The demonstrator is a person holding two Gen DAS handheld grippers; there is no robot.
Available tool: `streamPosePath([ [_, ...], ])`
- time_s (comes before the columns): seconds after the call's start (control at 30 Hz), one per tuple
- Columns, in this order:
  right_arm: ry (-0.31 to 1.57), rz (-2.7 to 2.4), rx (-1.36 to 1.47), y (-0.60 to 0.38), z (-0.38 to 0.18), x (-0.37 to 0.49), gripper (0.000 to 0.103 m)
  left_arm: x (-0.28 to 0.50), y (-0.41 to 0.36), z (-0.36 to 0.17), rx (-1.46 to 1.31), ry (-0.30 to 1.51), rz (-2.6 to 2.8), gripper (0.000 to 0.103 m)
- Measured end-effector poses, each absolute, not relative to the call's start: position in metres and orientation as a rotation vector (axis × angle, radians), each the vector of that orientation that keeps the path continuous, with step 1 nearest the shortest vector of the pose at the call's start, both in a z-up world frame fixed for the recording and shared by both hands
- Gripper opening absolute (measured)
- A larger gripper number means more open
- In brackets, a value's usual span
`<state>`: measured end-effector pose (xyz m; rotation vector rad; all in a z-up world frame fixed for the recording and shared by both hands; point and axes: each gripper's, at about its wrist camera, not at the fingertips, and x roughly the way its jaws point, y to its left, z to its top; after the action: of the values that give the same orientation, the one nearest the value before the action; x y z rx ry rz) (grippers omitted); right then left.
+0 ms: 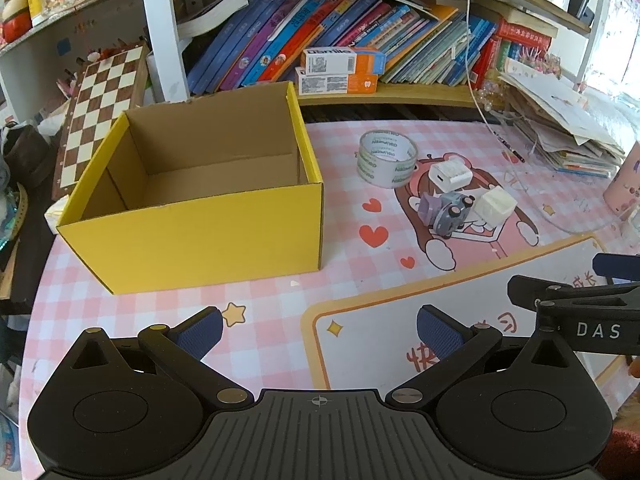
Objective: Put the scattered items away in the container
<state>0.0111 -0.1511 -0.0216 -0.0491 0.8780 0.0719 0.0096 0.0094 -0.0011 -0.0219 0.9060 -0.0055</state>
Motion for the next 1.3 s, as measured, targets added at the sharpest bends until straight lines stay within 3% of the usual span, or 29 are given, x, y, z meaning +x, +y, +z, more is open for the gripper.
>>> streamPosePath([
  [1.3, 0.896, 0.11, -0.039, -0.1473, -0.0254, 0.0195, 0.103, 0.0162, 0.0142, -0.0003, -0.015, 0.898, -0.024, 0.103],
])
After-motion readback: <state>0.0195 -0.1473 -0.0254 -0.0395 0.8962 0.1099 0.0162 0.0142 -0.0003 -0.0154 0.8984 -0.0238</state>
